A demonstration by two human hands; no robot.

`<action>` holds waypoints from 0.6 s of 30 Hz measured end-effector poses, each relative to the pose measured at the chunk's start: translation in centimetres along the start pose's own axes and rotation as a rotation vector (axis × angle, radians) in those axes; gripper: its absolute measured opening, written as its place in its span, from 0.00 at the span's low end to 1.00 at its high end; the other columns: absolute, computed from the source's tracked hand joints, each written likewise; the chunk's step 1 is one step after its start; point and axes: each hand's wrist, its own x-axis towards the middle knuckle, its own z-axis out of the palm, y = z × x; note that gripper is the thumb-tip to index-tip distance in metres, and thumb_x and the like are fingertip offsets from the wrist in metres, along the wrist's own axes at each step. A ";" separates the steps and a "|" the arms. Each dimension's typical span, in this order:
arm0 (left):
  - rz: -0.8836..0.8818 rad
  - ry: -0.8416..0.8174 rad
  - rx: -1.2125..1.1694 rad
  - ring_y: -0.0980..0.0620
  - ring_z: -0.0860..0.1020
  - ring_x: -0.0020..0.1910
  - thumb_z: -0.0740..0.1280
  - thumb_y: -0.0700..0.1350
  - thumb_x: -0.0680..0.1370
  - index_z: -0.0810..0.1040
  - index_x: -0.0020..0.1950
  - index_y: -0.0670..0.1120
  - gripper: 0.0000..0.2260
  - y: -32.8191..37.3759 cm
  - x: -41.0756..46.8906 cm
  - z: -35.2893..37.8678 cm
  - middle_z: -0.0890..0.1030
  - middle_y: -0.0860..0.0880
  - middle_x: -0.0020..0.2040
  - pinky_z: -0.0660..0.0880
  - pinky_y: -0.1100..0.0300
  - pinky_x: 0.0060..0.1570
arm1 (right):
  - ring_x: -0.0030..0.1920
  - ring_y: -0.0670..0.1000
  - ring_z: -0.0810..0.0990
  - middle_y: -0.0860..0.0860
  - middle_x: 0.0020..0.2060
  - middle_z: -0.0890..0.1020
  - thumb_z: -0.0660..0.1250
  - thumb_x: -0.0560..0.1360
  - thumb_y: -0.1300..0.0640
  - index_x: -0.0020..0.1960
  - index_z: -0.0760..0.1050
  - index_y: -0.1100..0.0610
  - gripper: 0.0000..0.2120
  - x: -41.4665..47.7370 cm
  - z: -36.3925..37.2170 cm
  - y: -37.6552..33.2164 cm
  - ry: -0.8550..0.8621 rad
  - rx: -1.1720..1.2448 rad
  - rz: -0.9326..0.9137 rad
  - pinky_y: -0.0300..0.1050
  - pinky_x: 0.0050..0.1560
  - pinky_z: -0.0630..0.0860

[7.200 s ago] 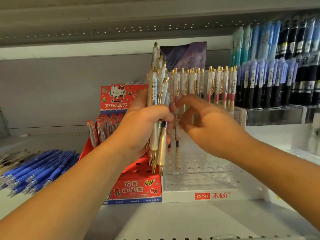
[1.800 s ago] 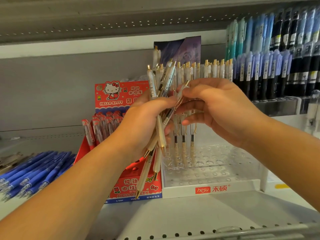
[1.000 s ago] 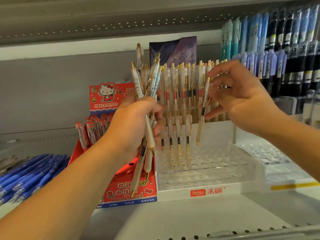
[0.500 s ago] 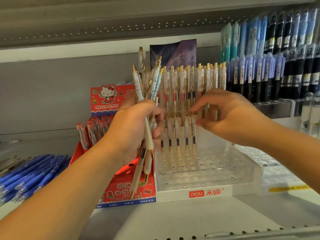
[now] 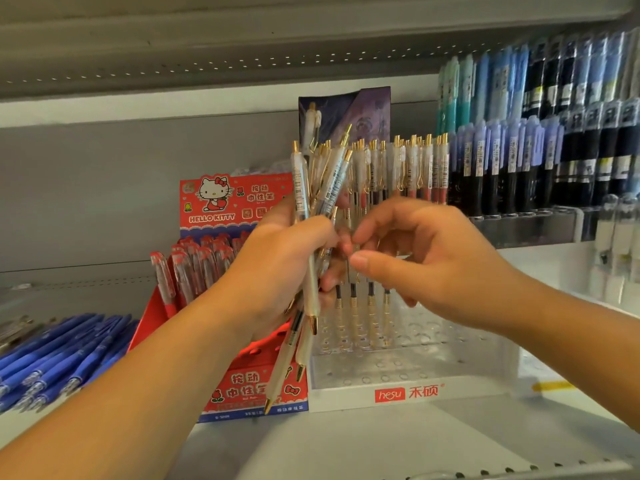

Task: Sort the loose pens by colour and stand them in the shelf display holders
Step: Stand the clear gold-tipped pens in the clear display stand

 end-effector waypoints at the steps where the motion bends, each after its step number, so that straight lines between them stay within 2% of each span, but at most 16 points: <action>1: -0.004 0.019 0.009 0.49 0.69 0.23 0.63 0.39 0.66 0.77 0.54 0.47 0.17 0.0 0.0 0.0 0.77 0.45 0.34 0.65 0.61 0.21 | 0.34 0.41 0.78 0.44 0.40 0.83 0.74 0.71 0.53 0.49 0.78 0.52 0.09 0.0 0.2 0.0 0.000 0.038 0.013 0.29 0.29 0.72; 4: -0.020 0.012 -0.001 0.50 0.68 0.23 0.64 0.40 0.65 0.78 0.52 0.48 0.16 0.1 0.0 0.2 0.74 0.45 0.32 0.65 0.62 0.21 | 0.30 0.43 0.77 0.51 0.41 0.82 0.72 0.69 0.49 0.53 0.78 0.52 0.15 0.2 0.6 0.1 0.031 0.140 0.070 0.33 0.26 0.72; 7: -0.023 -0.065 -0.012 0.50 0.67 0.23 0.63 0.39 0.67 0.77 0.51 0.49 0.14 0.0 -0.1 0.3 0.73 0.46 0.30 0.65 0.63 0.21 | 0.26 0.49 0.74 0.53 0.41 0.81 0.71 0.73 0.53 0.56 0.78 0.51 0.12 0.3 0.7 0.2 0.043 0.176 0.132 0.44 0.22 0.73; 10: -0.046 -0.134 -0.003 0.51 0.68 0.23 0.63 0.39 0.67 0.78 0.49 0.52 0.14 0.0 -0.2 0.3 0.73 0.47 0.30 0.65 0.64 0.22 | 0.25 0.47 0.71 0.51 0.33 0.79 0.71 0.74 0.59 0.52 0.82 0.53 0.07 0.4 0.6 0.3 0.070 0.247 0.175 0.42 0.22 0.71; 12: -0.058 -0.171 0.021 0.51 0.69 0.24 0.64 0.38 0.67 0.80 0.47 0.54 0.14 0.1 -0.3 0.3 0.72 0.46 0.32 0.65 0.63 0.22 | 0.24 0.46 0.69 0.50 0.30 0.77 0.73 0.71 0.58 0.47 0.83 0.54 0.05 0.5 0.6 0.2 0.056 0.369 0.211 0.40 0.22 0.68; 15: -0.050 -0.197 0.060 0.51 0.69 0.25 0.63 0.36 0.66 0.79 0.52 0.56 0.20 0.1 -0.3 0.6 0.71 0.44 0.34 0.65 0.63 0.24 | 0.25 0.46 0.68 0.54 0.31 0.77 0.74 0.66 0.55 0.42 0.84 0.55 0.07 0.5 0.3 0.0 0.062 0.469 0.256 0.39 0.22 0.67; 18: -0.025 -0.185 0.077 0.50 0.69 0.25 0.62 0.35 0.66 0.78 0.55 0.53 0.22 0.2 -0.3 0.8 0.71 0.42 0.34 0.65 0.63 0.24 | 0.28 0.48 0.69 0.63 0.36 0.77 0.74 0.65 0.55 0.44 0.85 0.57 0.09 0.4 0.0 0.0 0.092 0.417 0.239 0.40 0.25 0.68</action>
